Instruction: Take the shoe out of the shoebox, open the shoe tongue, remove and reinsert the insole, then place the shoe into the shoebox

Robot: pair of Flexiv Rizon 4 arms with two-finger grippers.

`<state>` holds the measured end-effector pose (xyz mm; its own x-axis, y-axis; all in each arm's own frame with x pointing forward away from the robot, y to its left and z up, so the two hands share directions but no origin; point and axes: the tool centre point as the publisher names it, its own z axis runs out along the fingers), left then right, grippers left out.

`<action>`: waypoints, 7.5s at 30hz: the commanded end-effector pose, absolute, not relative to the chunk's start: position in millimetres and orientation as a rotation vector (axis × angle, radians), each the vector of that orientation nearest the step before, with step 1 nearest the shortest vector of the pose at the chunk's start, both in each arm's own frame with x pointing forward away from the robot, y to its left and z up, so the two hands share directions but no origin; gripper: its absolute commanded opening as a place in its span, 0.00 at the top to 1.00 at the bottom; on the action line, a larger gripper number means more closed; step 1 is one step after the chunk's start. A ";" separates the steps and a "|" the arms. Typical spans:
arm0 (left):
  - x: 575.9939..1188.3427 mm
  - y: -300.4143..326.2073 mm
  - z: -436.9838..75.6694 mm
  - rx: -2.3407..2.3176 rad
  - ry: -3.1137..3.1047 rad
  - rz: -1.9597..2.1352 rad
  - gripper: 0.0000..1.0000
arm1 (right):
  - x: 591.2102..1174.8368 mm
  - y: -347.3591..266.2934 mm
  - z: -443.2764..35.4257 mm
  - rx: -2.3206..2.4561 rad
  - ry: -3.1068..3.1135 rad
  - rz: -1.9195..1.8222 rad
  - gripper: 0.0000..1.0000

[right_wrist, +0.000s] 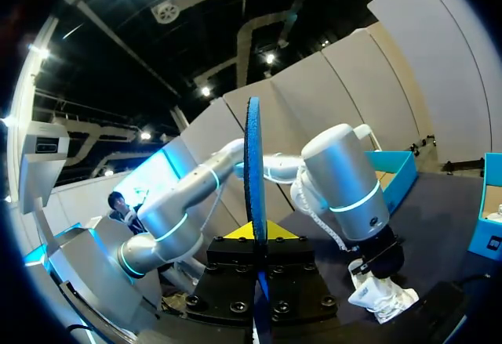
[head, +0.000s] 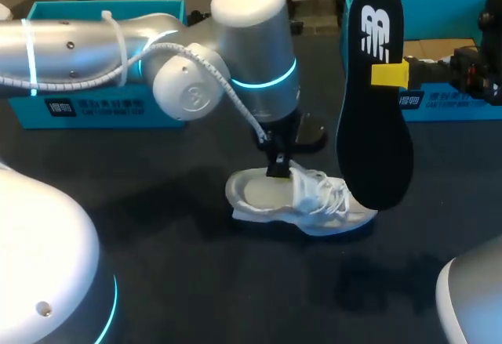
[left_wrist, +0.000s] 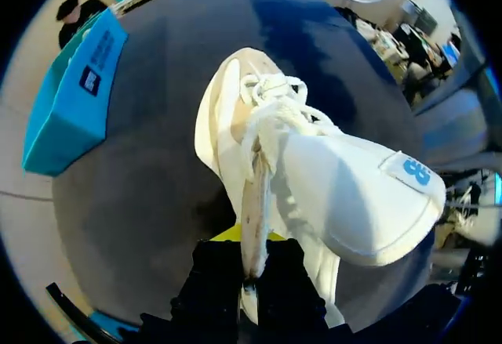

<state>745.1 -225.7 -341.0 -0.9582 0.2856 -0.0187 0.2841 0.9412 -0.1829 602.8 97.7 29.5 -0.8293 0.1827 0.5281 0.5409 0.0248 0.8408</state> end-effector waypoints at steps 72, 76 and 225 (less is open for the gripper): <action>701.2 -217.4 -314.6 -2.391 -2.142 0.190 1.00 | 606.5 100.2 30.2 -0.744 -2.032 -1.870 1.00; 699.5 -221.9 -316.3 -2.400 -2.119 0.189 1.00 | 606.5 100.2 30.2 -0.744 -2.032 -1.870 1.00; 758.7 -195.3 -160.6 -2.832 -2.227 2.187 0.00 | 729.4 77.6 -27.6 -0.853 -1.760 -1.688 1.00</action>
<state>758.6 -193.9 -159.2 0.1874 0.0717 -0.9797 0.9809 -0.0667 0.1827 720.2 75.0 -28.4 -0.6467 0.0823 0.7583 0.7592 -0.0262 0.6503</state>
